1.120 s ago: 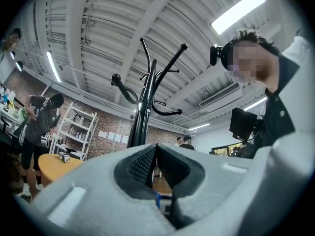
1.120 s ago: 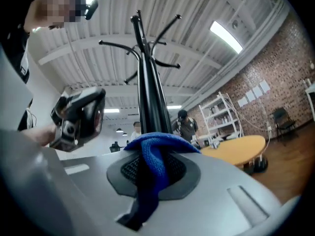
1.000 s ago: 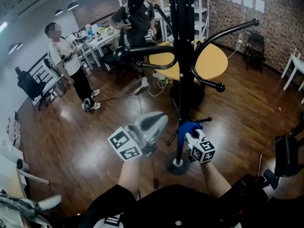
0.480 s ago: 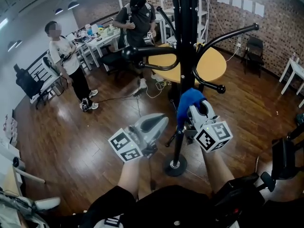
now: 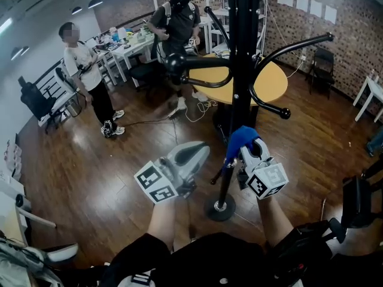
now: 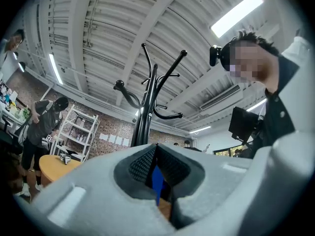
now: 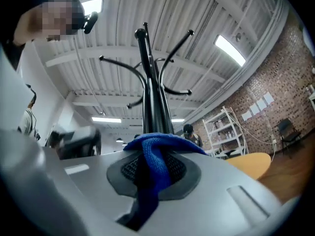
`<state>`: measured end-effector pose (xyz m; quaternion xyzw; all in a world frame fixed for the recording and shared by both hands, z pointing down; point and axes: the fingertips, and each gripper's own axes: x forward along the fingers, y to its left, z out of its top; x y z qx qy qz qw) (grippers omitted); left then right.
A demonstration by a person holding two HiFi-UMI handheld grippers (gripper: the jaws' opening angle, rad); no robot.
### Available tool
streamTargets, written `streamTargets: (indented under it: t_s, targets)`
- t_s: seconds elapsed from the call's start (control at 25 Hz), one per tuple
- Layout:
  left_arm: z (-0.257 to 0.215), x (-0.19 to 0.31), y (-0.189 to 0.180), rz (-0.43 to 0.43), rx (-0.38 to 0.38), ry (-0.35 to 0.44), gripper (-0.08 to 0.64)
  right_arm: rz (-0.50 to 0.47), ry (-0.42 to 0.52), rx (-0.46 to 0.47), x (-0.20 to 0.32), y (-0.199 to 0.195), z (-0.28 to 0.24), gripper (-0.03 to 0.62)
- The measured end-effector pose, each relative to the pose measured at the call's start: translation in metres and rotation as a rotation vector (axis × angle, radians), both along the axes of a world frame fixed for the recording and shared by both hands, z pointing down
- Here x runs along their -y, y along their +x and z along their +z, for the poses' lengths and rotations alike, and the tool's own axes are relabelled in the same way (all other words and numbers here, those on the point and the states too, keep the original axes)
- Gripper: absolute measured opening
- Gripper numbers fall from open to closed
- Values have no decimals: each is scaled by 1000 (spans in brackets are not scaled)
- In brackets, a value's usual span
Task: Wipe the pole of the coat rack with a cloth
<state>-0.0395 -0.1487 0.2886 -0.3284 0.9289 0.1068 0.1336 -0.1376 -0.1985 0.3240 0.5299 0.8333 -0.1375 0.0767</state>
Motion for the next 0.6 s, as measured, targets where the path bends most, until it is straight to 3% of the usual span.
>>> streamTargets:
  t_s: [0.2,0.32,0.44,0.6]
  targets:
    - [1,6,-3,11,-9,-16,0,-3,155,-236,1,-4,152,25]
    - [1,12,-3,23,-13,-24,0,-11,236,-337,0,-4,200,25]
    - [1,17,-7,30,-15,-29,0,-19,247,-345,1,-5,191,25]
    - [3,18,-8,28,-10,-22,0,-26,57,-204,1,-4,82,24]
